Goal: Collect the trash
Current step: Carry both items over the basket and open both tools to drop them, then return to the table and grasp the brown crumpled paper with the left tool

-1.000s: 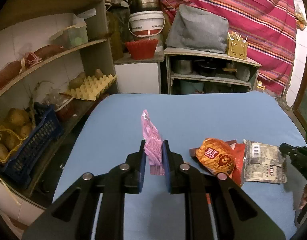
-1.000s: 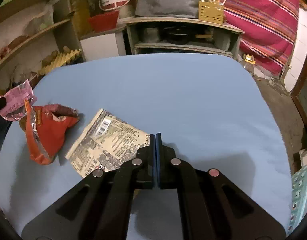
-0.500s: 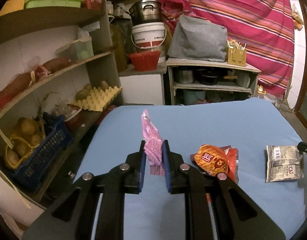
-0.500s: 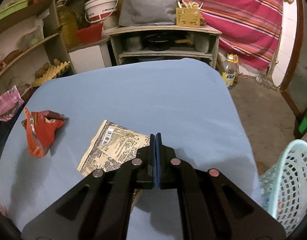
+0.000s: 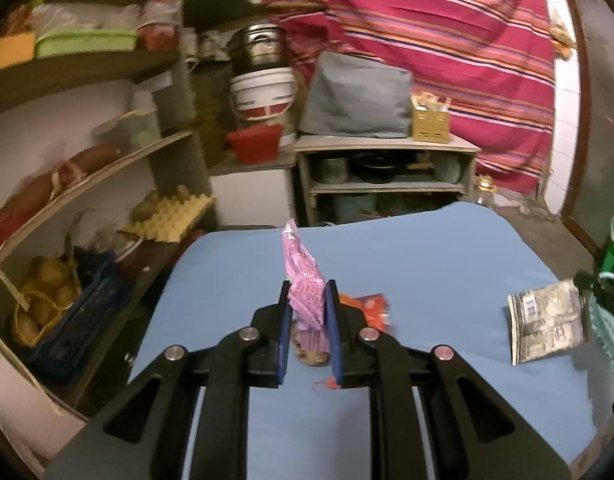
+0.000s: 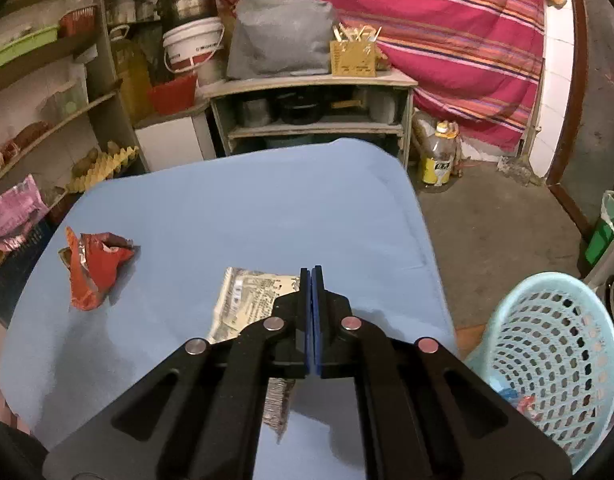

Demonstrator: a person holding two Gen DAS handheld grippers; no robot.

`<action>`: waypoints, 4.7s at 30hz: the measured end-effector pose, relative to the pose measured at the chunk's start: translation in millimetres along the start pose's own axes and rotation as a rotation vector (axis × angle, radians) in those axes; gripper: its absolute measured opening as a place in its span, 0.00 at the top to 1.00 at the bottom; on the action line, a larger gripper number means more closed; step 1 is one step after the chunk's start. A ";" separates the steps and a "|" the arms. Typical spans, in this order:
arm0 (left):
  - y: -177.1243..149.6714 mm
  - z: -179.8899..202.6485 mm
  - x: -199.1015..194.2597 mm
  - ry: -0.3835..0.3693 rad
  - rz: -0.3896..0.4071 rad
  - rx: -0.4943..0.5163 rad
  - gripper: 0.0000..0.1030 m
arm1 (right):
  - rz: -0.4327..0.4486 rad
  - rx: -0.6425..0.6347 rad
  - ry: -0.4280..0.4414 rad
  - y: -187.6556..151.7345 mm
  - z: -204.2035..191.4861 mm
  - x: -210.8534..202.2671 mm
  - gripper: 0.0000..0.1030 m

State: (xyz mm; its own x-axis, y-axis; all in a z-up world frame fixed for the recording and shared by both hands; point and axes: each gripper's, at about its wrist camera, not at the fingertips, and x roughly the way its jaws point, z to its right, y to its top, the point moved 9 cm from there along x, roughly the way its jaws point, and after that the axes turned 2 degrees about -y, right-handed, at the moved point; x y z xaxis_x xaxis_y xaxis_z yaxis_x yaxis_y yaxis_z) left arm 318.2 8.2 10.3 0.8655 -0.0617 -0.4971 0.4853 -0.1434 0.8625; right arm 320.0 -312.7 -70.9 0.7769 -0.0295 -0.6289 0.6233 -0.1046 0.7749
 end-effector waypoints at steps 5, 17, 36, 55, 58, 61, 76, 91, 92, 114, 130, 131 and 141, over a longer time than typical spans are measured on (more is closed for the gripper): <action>-4.2 52.0 -3.1 -0.069 -0.008 0.029 0.84 | 0.034 0.053 -0.008 3.1 31.3 -24.4 0.98; -22.0 190.6 7.2 -0.242 -0.055 0.116 0.84 | 0.118 0.173 -0.057 1.6 123.7 -84.7 0.98; -24.6 374.0 -2.0 -0.433 -0.049 0.222 0.84 | 0.067 0.303 -0.203 -53.2 244.6 -109.8 0.98; -30.1 462.6 16.7 -0.523 -0.107 0.229 0.84 | -0.045 0.333 -0.206 -87.5 270.5 -86.4 0.59; -30.6 473.4 19.8 -0.555 -0.128 0.219 0.84 | -0.009 0.349 -0.229 -84.3 280.2 -100.2 0.43; -31.5 489.3 21.3 -0.573 -0.137 0.228 0.84 | 0.037 0.363 -0.273 -79.5 291.4 -115.4 0.36; -68.7 498.2 35.0 -0.572 -0.246 0.279 0.39 | 0.060 0.426 -0.267 -80.2 303.3 -122.1 0.34; -39.5 273.9 28.8 -0.336 -0.152 0.159 0.12 | 0.036 0.327 -0.222 -51.6 212.8 -75.7 0.04; -38.1 257.4 30.8 -0.319 -0.151 0.151 0.12 | 0.035 0.322 -0.215 -50.2 203.3 -70.9 0.04; -76.7 -50.8 113.3 0.056 -0.240 -0.068 0.08 | -0.044 0.007 -0.047 -15.8 -51.0 37.1 0.04; -84.5 -6.5 161.0 -0.108 -0.305 -0.021 0.48 | -0.117 0.046 0.062 -20.6 -100.3 73.8 0.04; -82.7 -5.6 159.1 -0.107 -0.293 -0.009 0.49 | -0.110 0.037 0.065 -18.5 -105.1 73.1 0.04; -73.8 -47.6 134.5 -0.080 -0.258 -0.059 0.55 | -0.081 -0.117 0.147 -15.6 -192.7 71.7 0.04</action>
State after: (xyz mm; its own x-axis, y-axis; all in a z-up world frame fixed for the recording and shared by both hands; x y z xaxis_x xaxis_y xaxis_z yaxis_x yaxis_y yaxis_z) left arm 404.8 57.5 -115.8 0.7006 -0.1088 -0.7052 0.6971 -0.1064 0.7090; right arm 383.0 -121.6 -116.0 0.7227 0.1209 -0.6805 0.6840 0.0154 0.7293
